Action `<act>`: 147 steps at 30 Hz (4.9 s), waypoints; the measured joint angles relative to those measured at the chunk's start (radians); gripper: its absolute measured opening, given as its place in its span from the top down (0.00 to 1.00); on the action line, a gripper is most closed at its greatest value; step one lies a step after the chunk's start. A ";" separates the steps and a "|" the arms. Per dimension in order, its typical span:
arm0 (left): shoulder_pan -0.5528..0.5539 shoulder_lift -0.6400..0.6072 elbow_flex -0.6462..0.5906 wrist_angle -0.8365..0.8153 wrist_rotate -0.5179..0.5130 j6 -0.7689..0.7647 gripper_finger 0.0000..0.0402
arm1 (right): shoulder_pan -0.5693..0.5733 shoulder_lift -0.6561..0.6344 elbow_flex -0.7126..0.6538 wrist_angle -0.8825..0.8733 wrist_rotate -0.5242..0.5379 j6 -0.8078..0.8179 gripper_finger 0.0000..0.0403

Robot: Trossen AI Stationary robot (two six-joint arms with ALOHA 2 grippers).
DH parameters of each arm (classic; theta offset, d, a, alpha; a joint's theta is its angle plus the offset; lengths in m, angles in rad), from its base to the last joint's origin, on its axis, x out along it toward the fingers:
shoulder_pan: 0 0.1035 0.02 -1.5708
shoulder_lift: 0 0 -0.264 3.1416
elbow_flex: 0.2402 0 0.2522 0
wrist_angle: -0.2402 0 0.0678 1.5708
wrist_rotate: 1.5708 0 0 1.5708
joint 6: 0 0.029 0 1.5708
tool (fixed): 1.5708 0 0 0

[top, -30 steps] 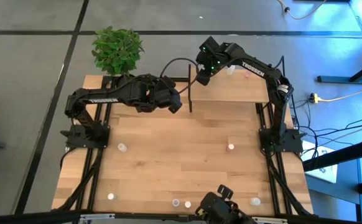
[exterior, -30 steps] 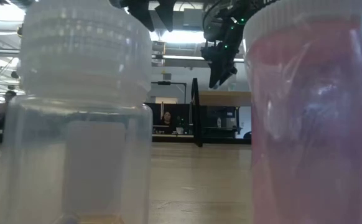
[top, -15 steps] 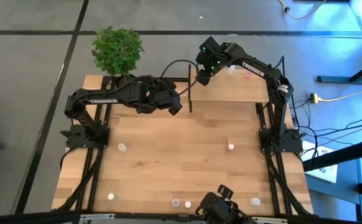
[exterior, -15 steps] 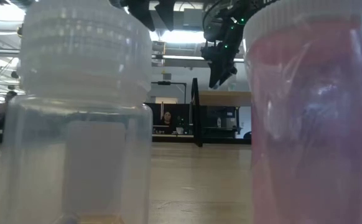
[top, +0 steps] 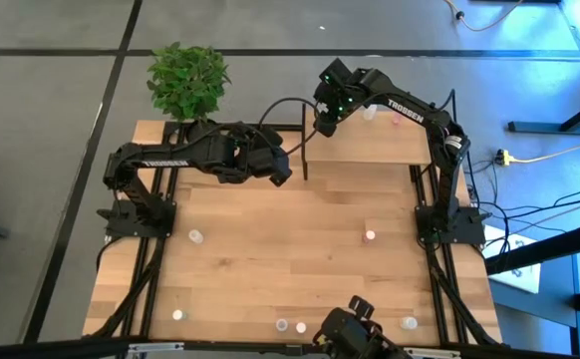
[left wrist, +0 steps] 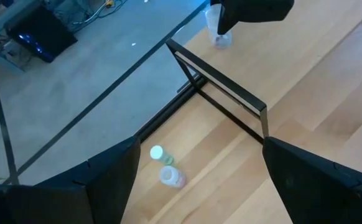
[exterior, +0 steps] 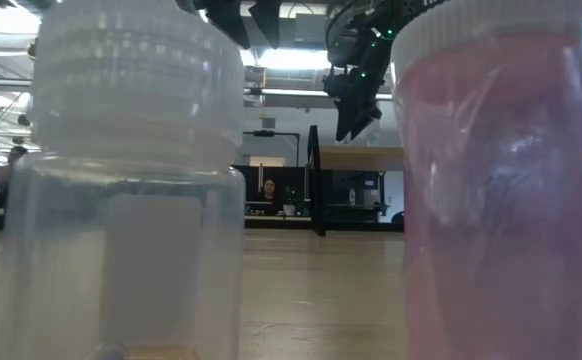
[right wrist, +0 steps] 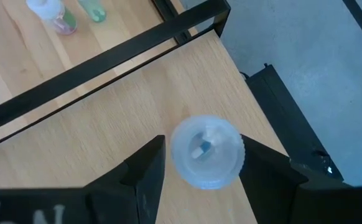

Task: Pick and place medicine bottles onto shelf by color
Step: Put the middle transparent pill bottle on the shelf, then put the top pink pill bottle aligned with the other pink bottle on the shelf

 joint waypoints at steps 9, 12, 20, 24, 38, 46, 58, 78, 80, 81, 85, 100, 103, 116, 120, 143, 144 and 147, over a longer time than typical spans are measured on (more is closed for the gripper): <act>0.000 0.000 0.000 0.000 0.007 0.000 0.17 | 0.000 0.000 0.000 0.013 0.000 -0.003 0.52; 0.000 0.000 0.000 0.000 0.008 0.000 0.17 | 0.000 0.000 0.000 0.014 0.001 -0.004 0.52; 0.000 0.000 0.000 0.000 0.008 0.000 0.17 | 0.000 -0.009 0.000 0.035 0.003 -0.007 0.52; 0.000 0.000 0.000 0.000 0.008 0.000 0.17 | 0.000 -0.039 0.000 0.042 0.030 -0.007 0.52; 0.000 0.000 0.000 -0.002 0.008 0.001 0.17 | 0.038 -0.185 0.001 0.052 0.031 -0.059 0.52; 0.000 0.000 0.000 -0.008 0.008 0.000 0.17 | 0.077 -0.189 0.001 -0.063 -0.108 -0.091 0.71; 0.000 0.000 0.000 -0.008 0.008 0.001 0.17 | 0.045 -0.111 -0.005 -0.103 -0.106 -0.112 0.99; 0.000 0.000 0.000 -0.009 0.008 0.026 0.17 | 0.032 -0.003 -0.005 -0.077 -0.005 -0.111 1.00; 0.000 0.000 0.000 -0.009 0.008 0.026 0.17 | 0.032 -0.001 -0.005 -0.064 -0.005 -0.112 1.00; 0.000 0.000 0.000 -0.010 0.008 0.026 0.17 | 0.032 0.000 -0.005 -0.057 -0.005 -0.112 1.00; 0.000 0.000 0.000 -0.009 0.008 0.026 0.17 | 0.029 0.001 -0.005 -0.045 0.005 -0.112 1.00; 0.000 0.000 0.000 -0.009 0.008 0.026 0.17 | 0.021 0.001 -0.005 -0.028 0.009 -0.113 1.00; 0.000 0.000 0.000 -0.010 0.007 0.027 0.17 | 0.028 -0.009 -0.006 -0.075 0.009 -0.116 1.00; -0.033 -0.049 -0.001 -0.042 0.017 0.027 0.17 | 0.190 -0.261 -0.006 -0.141 0.006 -0.085 1.00; -0.071 -0.093 -0.001 -0.046 0.060 0.027 0.17 | 0.268 -0.351 -0.005 -0.164 -0.036 -0.108 1.00; -0.332 -0.138 -0.001 -0.152 0.396 0.014 0.17 | 0.717 -0.545 -0.009 -0.337 -0.078 0.215 1.00; -0.343 -0.138 -0.001 -0.157 0.415 0.014 0.17 | 0.737 -0.547 -0.020 -0.338 -0.079 0.230 1.00; -0.369 -0.138 -0.001 -0.159 0.449 0.000 0.17 | 0.784 -0.569 -0.088 -0.324 -0.059 0.281 1.00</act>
